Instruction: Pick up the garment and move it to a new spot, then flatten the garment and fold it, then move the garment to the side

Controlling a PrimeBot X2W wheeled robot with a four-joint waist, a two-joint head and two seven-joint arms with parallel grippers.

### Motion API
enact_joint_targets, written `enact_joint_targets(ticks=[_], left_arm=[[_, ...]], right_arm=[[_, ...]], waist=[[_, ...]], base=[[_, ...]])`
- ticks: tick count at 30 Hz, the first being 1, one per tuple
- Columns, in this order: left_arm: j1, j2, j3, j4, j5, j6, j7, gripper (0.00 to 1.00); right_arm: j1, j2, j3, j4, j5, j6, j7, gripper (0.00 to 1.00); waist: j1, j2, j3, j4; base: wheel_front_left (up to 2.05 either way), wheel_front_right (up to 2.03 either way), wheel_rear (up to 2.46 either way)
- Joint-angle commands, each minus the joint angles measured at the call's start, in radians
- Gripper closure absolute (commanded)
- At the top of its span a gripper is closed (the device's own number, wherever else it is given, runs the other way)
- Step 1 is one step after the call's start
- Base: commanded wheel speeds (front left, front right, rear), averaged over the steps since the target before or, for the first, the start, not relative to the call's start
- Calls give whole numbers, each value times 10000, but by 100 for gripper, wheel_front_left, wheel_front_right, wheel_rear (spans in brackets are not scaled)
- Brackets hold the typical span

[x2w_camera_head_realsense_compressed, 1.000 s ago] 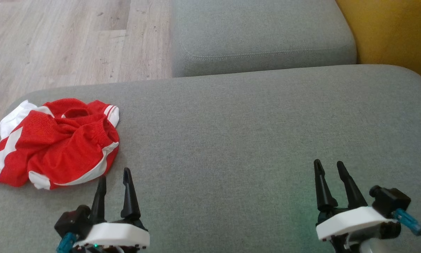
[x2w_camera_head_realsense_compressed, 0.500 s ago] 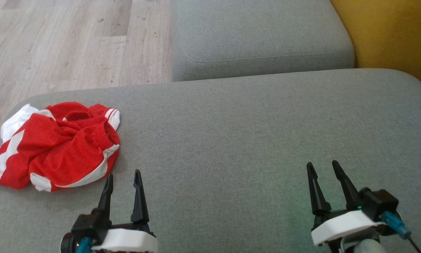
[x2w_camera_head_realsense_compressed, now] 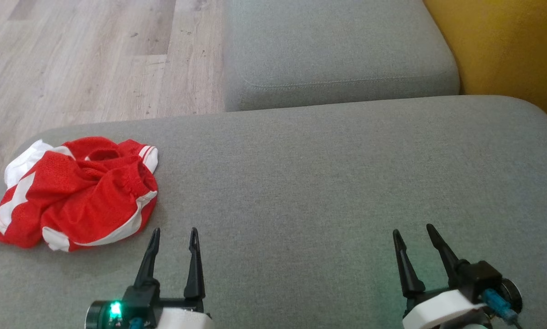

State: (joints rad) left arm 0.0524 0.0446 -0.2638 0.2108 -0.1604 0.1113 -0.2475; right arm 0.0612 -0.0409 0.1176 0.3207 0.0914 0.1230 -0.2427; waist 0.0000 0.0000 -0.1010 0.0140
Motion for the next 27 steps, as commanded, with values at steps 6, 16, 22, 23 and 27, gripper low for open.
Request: enact_joint_targets(ticks=[6, 16, 22, 23, 27], left_arm=[[-285, 56, 209, -24, 161, 145, -143, 0], [-402, 56, 379, 314, 113, -41, -143, 0], [-446, 56, 365, 439, 112, -185, -143, 0], [-460, 56, 369, 466, 115, -216, -143, 0], [-477, 56, 441, 557, 81, -224, -143, 0]], right_arm=[[-345, -93, 257, -197, -300, 77, -191, 0], [-358, -93, 266, -156, -346, 77, -191, 0], [-332, -93, 280, -192, -380, 77, -191, 0], [-324, -93, 293, -200, -388, 77, -191, 0], [-299, -93, 362, -237, -392, 77, -191, 0]], waist=[[0, 0, -41, -29], [0, 0, -47, -25], [0, 0, -33, 101], [0, 0, -27, 148], [0, 0, -8, 355]], base=[[0, 0, 0], [0, 0, 0], [0, 0, 0], [0, 0, 0], [0, 0, 0]])
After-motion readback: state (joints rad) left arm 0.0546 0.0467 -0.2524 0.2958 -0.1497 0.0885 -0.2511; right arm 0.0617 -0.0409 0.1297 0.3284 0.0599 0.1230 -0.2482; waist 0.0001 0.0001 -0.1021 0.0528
